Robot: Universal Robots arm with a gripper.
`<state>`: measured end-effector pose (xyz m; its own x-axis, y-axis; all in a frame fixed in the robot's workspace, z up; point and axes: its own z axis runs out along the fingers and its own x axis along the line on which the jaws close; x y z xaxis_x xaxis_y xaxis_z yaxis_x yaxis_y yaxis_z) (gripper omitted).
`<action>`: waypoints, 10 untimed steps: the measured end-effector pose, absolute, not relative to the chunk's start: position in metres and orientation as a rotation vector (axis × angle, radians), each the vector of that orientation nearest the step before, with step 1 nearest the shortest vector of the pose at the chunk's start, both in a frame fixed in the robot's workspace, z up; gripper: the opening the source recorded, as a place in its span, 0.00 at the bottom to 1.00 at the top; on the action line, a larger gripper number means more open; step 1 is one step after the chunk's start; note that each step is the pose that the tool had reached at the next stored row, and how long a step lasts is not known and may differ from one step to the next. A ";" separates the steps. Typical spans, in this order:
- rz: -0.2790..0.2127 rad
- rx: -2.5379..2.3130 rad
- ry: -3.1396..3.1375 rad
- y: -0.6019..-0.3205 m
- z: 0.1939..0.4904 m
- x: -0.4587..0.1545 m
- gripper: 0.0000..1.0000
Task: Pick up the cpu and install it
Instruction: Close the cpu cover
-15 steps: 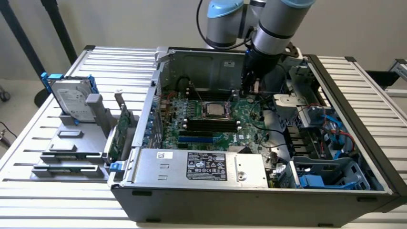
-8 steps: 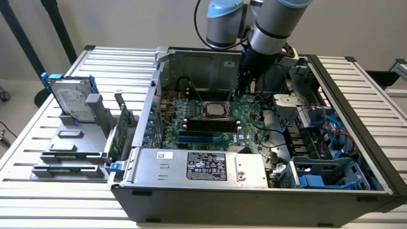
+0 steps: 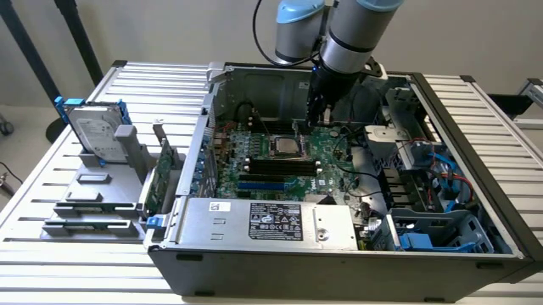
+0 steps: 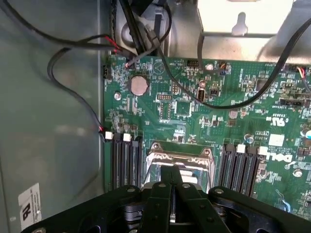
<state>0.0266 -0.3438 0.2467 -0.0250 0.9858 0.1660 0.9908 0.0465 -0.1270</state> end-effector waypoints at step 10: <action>-0.029 -2.020 -2.122 -0.344 0.242 -0.001 0.11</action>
